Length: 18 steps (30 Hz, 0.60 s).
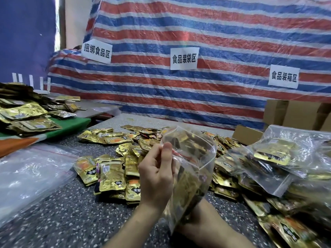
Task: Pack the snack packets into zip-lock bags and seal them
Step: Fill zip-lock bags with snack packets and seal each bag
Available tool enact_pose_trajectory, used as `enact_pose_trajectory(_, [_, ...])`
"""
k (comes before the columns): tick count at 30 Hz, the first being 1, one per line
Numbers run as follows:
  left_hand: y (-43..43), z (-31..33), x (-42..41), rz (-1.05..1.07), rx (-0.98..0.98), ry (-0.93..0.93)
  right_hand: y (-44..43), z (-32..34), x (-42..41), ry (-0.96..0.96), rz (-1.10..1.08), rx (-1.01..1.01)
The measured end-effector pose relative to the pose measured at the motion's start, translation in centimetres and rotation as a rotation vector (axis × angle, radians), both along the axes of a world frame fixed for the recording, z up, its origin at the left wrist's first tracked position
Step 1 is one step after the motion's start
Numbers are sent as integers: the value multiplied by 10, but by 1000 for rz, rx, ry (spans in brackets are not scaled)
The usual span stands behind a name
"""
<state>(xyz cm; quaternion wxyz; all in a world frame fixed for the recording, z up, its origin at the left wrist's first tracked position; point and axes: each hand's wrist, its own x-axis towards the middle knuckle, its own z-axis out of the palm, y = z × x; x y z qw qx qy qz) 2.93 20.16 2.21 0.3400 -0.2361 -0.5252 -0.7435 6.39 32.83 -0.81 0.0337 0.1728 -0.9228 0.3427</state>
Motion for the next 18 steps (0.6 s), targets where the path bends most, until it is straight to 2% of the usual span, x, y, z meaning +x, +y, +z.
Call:
enact_pose_trajectory(3, [-1, 0, 1, 24, -5, -22, 6, 18, -1, 16, -21, 341])
enact_pose_trajectory(6, [-3, 2, 0, 18, 50, -97, 25, 35, 2, -194, -102, 368])
enact_pose_trajectory(8, [-4, 3, 1, -18, 83, -142, 48, 46, 7, -392, -164, 297])
enact_pose_trajectory(10, [-4, 4, 2, -50, 112, -154, 71, 58, 13, -501, -217, 195])
enact_pose_trajectory(14, [-4, 5, 3, -7, 62, -133, 106, 74, 20, -545, -352, 14])
enact_pose_trajectory(18, [-3, 6, 1, -88, 100, -161, 123, 82, 29, -557, -449, -246])
